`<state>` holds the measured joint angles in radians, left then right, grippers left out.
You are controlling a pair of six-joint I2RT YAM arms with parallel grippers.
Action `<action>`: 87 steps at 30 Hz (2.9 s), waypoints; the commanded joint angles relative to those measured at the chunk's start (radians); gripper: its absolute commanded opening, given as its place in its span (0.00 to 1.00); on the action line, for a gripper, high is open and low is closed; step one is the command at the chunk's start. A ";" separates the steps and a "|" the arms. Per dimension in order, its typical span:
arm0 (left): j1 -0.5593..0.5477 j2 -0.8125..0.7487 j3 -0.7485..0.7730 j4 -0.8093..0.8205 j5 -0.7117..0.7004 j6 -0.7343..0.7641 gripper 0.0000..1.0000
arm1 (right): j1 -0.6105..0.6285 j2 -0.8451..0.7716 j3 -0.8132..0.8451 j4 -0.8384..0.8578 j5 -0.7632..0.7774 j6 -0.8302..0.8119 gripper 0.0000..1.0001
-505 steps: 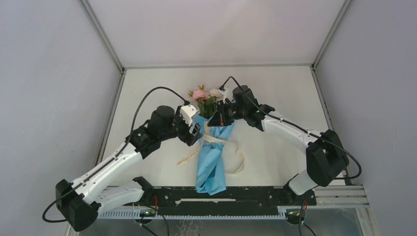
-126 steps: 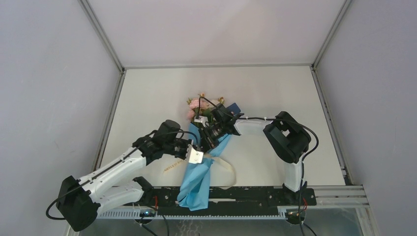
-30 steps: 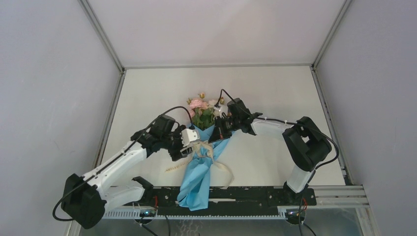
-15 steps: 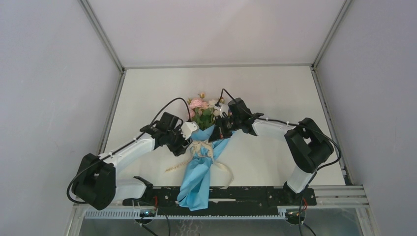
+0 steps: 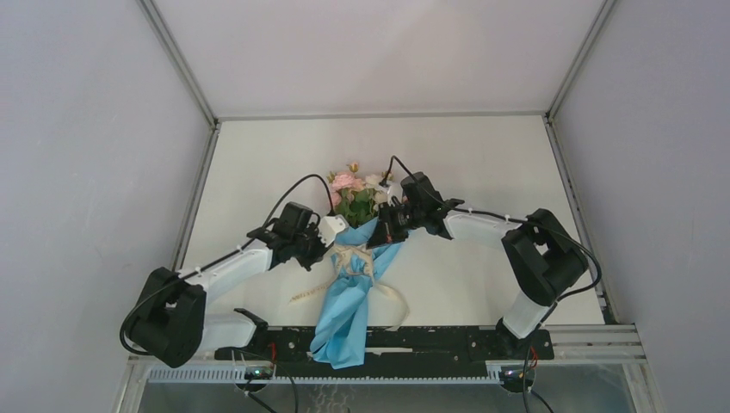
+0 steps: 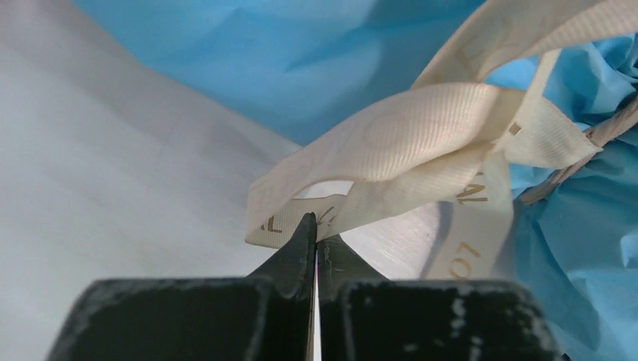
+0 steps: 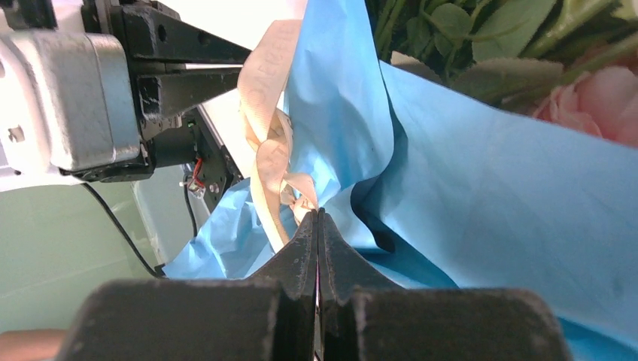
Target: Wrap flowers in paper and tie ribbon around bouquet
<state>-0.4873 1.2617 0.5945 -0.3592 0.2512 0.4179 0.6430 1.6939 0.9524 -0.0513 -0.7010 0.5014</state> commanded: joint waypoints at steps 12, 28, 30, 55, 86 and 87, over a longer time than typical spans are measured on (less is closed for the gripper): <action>0.062 -0.123 -0.059 0.011 -0.128 0.400 0.00 | -0.072 -0.176 -0.132 -0.122 0.128 -0.005 0.00; 0.127 -0.130 -0.065 -0.067 -0.103 0.603 0.00 | -0.142 -0.232 -0.242 -0.237 0.132 -0.006 0.00; 0.134 -0.130 -0.072 -0.052 -0.113 0.631 0.00 | -0.152 -0.222 -0.272 -0.230 0.121 0.015 0.00; 0.219 -0.098 -0.095 0.068 -0.140 0.824 0.00 | -0.259 -0.190 -0.360 -0.318 0.172 0.043 0.00; 0.251 -0.210 0.013 -0.259 0.126 0.853 0.70 | -0.210 -0.175 -0.290 -0.213 0.112 0.055 0.00; 0.250 -0.217 0.052 -0.299 0.153 0.848 0.75 | -0.202 -0.179 -0.282 -0.211 0.114 0.055 0.00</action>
<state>-0.2333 1.0969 0.5091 -0.4881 0.2432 1.2686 0.4004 1.5299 0.6083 -0.3176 -0.6014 0.5495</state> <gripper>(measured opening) 0.664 0.006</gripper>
